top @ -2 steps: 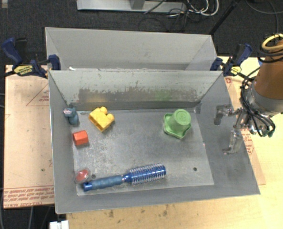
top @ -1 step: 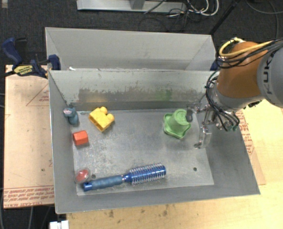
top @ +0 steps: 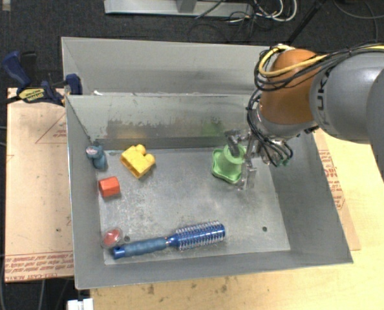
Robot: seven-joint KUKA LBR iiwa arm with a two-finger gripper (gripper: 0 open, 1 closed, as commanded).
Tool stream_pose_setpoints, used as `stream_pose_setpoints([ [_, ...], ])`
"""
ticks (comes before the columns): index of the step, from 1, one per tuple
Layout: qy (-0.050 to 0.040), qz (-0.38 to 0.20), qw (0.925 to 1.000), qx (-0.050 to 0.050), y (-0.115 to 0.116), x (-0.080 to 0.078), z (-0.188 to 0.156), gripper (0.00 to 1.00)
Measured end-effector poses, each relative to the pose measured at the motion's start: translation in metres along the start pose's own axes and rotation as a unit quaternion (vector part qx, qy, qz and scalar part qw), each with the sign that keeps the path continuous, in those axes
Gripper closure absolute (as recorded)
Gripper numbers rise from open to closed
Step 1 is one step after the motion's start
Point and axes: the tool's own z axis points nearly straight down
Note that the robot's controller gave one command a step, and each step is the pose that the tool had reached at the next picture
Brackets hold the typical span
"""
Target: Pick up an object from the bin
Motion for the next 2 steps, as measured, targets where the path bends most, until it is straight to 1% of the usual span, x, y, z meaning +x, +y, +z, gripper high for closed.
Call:
stream_pose_setpoints([
  [2, -0.0042, 0.004, 1.0, 0.001, 0.0014, 0.0009, 0.0006, 0.0],
])
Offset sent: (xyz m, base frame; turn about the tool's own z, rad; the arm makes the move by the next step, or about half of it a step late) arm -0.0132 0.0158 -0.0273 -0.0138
